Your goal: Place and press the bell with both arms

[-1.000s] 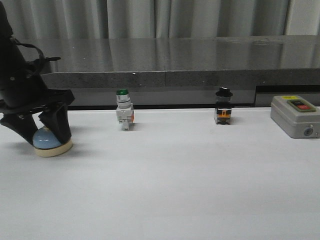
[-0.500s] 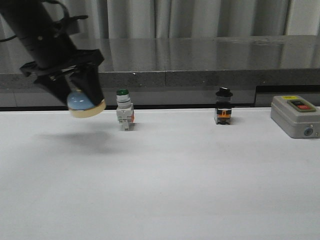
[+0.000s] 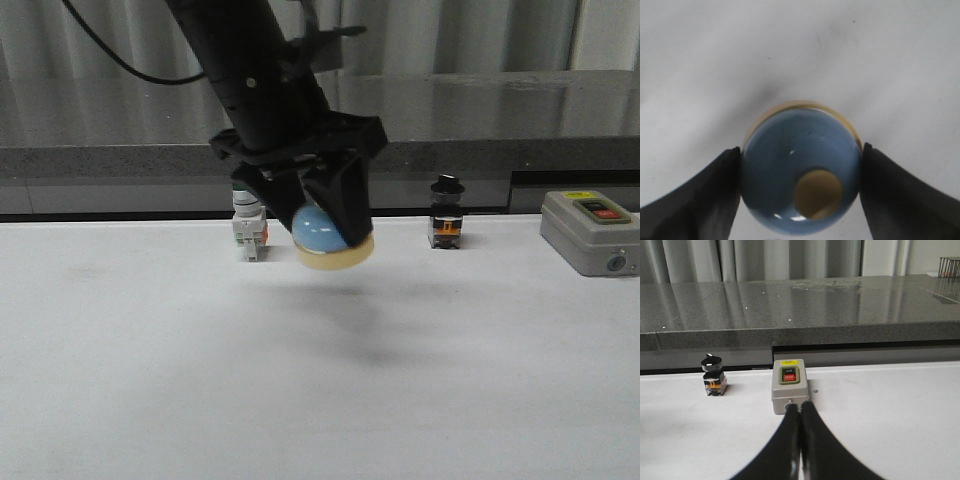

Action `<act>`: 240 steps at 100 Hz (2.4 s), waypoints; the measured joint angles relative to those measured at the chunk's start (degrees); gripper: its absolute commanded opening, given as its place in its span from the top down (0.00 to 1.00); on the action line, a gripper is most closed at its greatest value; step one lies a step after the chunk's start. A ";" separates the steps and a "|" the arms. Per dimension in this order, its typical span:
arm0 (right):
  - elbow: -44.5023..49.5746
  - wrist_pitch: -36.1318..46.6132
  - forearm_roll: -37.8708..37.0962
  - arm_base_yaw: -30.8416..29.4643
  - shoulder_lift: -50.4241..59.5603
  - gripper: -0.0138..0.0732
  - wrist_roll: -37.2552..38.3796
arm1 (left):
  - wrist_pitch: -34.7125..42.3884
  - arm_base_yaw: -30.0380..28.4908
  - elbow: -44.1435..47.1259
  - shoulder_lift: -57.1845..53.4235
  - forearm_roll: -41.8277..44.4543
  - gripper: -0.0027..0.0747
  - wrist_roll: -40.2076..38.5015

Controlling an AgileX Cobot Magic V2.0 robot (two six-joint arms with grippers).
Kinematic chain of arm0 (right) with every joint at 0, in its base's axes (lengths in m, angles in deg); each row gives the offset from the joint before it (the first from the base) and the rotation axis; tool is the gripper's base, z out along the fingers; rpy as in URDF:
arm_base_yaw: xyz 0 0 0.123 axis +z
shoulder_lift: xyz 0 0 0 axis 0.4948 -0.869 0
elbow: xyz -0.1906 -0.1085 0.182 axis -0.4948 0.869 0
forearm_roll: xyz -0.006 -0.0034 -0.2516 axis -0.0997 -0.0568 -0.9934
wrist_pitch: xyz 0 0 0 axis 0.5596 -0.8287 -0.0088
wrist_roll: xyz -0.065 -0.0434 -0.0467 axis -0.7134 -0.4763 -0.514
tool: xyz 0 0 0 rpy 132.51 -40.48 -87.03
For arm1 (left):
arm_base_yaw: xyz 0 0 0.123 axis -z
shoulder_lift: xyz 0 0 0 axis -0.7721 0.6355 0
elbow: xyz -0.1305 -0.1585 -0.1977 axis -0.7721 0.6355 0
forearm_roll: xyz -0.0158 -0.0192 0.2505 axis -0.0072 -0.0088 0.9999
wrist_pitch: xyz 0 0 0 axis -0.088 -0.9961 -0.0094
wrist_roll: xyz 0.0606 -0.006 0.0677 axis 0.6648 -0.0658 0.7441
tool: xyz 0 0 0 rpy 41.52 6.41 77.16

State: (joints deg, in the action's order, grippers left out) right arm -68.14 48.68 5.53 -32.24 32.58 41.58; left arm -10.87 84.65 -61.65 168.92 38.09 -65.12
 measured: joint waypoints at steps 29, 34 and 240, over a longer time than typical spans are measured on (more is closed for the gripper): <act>0.00 0.00 0.00 0.00 0.00 0.91 0.00 | 0.20 2.12 -0.90 4.73 0.29 0.53 0.00; 0.00 0.00 0.00 0.00 0.00 0.91 0.00 | 0.20 2.12 -0.90 5.16 0.39 0.48 0.00; 0.00 0.00 0.00 0.00 0.00 0.91 0.00 | 19.62 -33.01 37.22 -43.14 1.39 0.99 -6.06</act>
State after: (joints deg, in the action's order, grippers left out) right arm -68.14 48.68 5.53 -32.24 32.58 41.58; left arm 8.75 51.64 -24.43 125.78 39.48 -71.18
